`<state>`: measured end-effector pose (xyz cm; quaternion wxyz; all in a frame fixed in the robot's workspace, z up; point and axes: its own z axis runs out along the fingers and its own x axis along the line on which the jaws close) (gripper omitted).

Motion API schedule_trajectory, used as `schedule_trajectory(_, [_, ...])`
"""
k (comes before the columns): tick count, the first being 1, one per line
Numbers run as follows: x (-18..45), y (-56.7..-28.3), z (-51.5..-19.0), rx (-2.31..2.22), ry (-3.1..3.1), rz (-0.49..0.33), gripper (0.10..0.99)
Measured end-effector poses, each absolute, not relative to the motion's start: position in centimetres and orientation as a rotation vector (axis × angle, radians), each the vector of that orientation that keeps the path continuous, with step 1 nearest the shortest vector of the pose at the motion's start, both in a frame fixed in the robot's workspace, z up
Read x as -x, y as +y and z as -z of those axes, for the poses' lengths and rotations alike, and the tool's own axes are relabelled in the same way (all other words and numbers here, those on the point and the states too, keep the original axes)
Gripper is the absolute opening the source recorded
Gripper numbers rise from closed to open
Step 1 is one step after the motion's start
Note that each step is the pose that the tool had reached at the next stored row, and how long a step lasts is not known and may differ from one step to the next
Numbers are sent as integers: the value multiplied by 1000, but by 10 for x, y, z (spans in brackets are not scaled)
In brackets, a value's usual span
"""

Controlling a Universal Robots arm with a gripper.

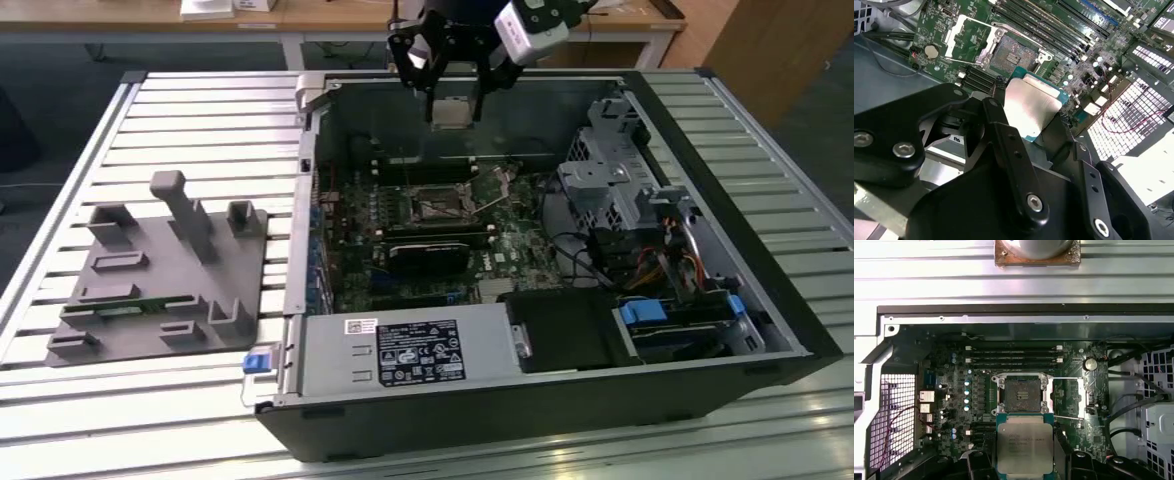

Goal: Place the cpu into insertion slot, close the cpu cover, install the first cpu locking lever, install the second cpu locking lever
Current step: 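Place the cpu into insertion slot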

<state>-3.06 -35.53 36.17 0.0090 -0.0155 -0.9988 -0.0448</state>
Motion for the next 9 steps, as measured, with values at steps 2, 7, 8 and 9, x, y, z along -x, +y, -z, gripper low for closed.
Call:
schedule_trajectory(2, [31, -355, -362, 65, -3120, 140, 541])
schedule_trajectory(7, [31, -355, -362, 109, -3120, 140, 541])
schedule_trajectory(8, [31, -355, -361, 118, -3120, 140, 541])
schedule_trajectory(9, [31, -355, -361, 127, -3120, 140, 541])
